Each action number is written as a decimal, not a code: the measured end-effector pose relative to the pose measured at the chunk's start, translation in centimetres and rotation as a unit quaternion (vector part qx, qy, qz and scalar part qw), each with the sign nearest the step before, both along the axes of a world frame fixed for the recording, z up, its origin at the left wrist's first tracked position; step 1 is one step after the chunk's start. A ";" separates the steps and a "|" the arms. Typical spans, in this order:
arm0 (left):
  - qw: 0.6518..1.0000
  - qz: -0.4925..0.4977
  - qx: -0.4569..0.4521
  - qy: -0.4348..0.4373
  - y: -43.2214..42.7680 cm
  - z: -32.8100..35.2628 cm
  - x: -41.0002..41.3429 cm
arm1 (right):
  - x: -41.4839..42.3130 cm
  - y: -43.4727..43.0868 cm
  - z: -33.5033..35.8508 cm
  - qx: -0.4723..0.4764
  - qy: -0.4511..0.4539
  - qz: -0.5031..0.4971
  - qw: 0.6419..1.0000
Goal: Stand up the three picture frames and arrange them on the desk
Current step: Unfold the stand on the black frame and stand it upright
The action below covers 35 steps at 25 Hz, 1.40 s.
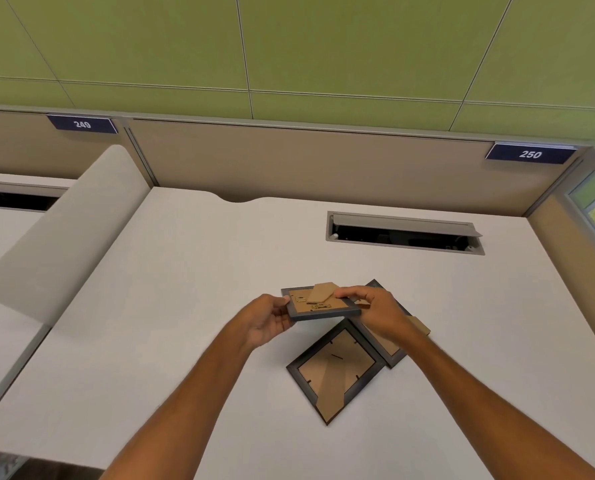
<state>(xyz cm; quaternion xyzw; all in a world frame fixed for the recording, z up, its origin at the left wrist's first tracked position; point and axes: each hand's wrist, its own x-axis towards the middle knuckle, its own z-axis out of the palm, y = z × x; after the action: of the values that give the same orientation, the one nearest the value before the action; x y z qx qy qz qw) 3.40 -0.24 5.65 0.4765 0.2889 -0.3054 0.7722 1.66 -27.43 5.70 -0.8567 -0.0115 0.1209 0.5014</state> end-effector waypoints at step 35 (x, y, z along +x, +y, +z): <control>0.972 -0.049 0.197 -0.122 1.6 1.0 -2.8 | 1.0 5.5 2.6 0.164 0.091 -0.072 0.980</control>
<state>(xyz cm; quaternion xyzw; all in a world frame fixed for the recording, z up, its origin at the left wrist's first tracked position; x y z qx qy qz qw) 0.55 1.37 6.63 0.6664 0.2232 -0.2195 0.6767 2.69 -21.94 8.33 -0.7465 0.0765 0.1583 0.6418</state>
